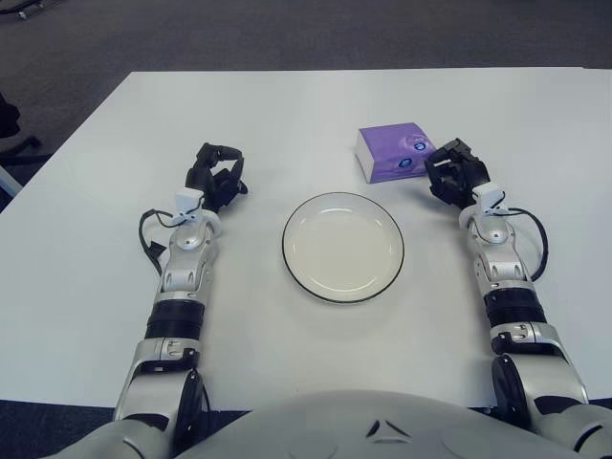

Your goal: Put the tissue paper into the plate.

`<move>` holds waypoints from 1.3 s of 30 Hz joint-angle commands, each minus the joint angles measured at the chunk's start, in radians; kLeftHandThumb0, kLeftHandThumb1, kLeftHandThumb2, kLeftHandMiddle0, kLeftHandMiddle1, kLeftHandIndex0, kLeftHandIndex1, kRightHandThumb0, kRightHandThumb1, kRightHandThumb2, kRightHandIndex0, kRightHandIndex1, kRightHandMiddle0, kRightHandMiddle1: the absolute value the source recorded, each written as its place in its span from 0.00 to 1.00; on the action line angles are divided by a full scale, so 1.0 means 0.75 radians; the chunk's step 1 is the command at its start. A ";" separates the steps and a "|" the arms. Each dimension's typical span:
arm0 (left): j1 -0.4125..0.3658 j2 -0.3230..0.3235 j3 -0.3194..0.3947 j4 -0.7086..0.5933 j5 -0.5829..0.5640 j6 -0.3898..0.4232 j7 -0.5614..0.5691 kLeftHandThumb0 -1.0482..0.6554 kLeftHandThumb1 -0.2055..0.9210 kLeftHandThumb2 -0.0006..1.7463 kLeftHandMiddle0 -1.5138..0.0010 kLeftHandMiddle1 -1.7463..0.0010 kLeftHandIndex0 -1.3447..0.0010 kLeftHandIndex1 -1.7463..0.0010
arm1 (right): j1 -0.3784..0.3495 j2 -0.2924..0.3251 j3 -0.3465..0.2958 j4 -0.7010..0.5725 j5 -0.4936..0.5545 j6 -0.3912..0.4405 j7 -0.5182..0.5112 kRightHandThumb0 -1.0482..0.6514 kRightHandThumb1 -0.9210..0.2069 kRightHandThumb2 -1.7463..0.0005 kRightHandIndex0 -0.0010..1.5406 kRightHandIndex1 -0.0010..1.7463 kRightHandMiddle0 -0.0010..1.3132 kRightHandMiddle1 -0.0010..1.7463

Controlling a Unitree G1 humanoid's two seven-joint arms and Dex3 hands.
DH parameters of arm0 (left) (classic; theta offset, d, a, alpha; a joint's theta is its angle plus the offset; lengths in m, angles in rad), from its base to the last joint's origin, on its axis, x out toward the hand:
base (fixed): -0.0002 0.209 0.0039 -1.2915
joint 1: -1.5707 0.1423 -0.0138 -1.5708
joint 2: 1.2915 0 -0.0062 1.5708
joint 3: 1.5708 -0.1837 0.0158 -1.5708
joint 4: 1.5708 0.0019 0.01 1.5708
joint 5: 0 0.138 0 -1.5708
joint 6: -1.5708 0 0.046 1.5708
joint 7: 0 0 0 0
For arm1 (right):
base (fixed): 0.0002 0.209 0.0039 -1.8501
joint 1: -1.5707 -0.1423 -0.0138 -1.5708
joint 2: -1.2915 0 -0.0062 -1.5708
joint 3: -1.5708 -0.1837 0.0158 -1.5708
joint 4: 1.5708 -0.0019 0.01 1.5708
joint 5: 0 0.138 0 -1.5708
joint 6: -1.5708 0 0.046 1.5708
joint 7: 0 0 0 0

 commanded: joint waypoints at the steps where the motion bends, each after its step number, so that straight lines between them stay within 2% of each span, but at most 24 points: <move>1: 0.156 -0.078 -0.022 0.089 0.019 0.042 0.011 0.40 1.00 0.19 0.46 0.00 0.69 0.12 | 0.120 0.056 -0.006 0.084 -0.013 -0.041 -0.055 0.40 0.09 0.65 0.43 0.98 0.24 0.97; 11: 0.150 -0.081 -0.021 0.098 0.024 0.040 0.010 0.40 1.00 0.19 0.46 0.00 0.69 0.12 | 0.124 -0.005 0.004 0.022 -0.104 -0.225 -0.137 0.40 0.09 0.65 0.43 0.99 0.24 0.97; 13: 0.150 -0.082 -0.021 0.098 0.025 0.039 0.011 0.40 1.00 0.19 0.46 0.00 0.69 0.12 | 0.106 -0.035 0.011 0.042 -0.144 -0.305 -0.161 0.40 0.10 0.65 0.43 0.99 0.24 0.97; 17: 0.153 -0.087 -0.022 0.096 0.027 0.036 0.012 0.40 1.00 0.19 0.46 0.00 0.69 0.12 | 0.065 -0.084 0.025 0.093 -0.226 -0.460 -0.213 0.40 0.07 0.68 0.43 0.99 0.25 0.95; 20: 0.153 -0.088 -0.022 0.097 0.028 0.034 0.012 0.40 1.00 0.19 0.46 0.00 0.69 0.12 | 0.035 -0.114 0.038 0.090 -0.292 -0.524 -0.248 0.41 0.02 0.76 0.42 0.99 0.27 0.92; 23: 0.154 -0.088 -0.022 0.097 0.028 0.032 0.012 0.40 1.00 0.19 0.46 0.00 0.69 0.12 | 0.020 -0.135 0.048 0.070 -0.342 -0.544 -0.272 0.41 0.01 0.79 0.41 0.99 0.29 0.90; 29: 0.158 -0.087 -0.024 0.101 0.030 0.021 0.012 0.40 1.00 0.19 0.46 0.00 0.69 0.12 | -0.012 -0.245 0.060 -0.113 -0.456 -0.489 -0.227 0.41 0.00 0.81 0.40 0.99 0.30 0.89; 39: 0.158 -0.087 -0.025 0.101 0.032 0.015 0.011 0.40 1.00 0.19 0.46 0.00 0.69 0.12 | -0.106 -0.358 0.097 -0.203 -0.570 -0.445 -0.152 0.41 0.00 0.81 0.39 0.96 0.30 0.88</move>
